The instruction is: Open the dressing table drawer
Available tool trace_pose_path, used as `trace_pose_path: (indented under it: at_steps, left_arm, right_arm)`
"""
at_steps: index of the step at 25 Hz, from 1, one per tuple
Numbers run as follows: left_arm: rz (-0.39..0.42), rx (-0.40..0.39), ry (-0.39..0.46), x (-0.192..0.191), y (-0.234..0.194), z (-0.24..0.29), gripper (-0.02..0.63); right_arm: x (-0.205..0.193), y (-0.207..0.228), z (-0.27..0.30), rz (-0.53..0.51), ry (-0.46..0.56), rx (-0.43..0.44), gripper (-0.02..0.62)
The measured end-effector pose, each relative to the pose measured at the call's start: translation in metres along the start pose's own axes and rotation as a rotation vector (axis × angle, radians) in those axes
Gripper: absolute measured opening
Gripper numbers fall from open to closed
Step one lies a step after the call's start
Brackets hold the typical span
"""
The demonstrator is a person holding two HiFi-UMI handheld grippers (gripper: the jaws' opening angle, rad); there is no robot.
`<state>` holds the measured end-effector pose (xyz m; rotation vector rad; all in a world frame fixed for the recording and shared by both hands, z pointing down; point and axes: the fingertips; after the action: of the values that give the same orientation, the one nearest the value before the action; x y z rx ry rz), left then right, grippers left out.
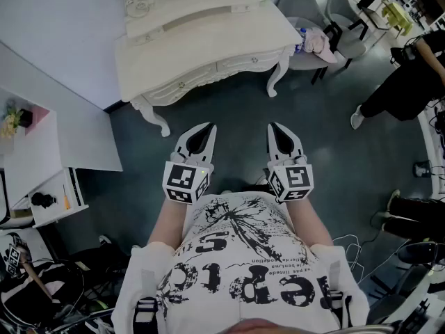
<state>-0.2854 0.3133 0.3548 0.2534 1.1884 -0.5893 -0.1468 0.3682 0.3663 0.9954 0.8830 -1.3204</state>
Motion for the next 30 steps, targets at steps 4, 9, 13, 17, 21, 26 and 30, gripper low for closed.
trace_pose_path:
  at_steps: [4,9,13,17,21,26,30]
  left_arm:
    - [0.002,-0.007,0.001,0.002,0.001,-0.001,0.020]
    - [-0.007,-0.005,-0.002,0.000,-0.007,-0.004,0.020]
    - [-0.019,-0.009,-0.009,-0.006,-0.012,-0.007,0.020]
    - [-0.035,0.000,-0.019,-0.014,-0.024,-0.011,0.020]
    - [-0.052,0.018,-0.035,-0.021,-0.035,-0.011,0.020]
    - [-0.069,0.038,-0.044,-0.023,-0.048,0.003,0.020]
    - [-0.078,0.056,-0.051,-0.016,-0.057,0.034,0.020]
  right_arm:
    - [0.001,-0.002,0.000,0.000,-0.001,0.002,0.018]
    - [-0.001,-0.009,0.004,0.006,-0.010,0.005,0.018]
    - [-0.006,-0.012,0.010,0.017,-0.029,-0.014,0.018]
    - [-0.013,-0.018,0.022,0.038,-0.058,-0.026,0.018]
    - [-0.014,-0.022,0.031,0.052,-0.068,-0.016,0.018]
    - [-0.017,-0.015,0.053,0.057,-0.088,0.004,0.018]
    - [-0.012,0.005,0.078,0.058,-0.096,0.024,0.017]
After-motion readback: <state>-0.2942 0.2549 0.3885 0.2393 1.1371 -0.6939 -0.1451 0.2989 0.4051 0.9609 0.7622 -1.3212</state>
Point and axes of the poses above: the fingertips, and each gripper's own axes: z forward along the fingers, y to its right, x out of its top, and after that the axes turned 8 degrees about -y, right-handed
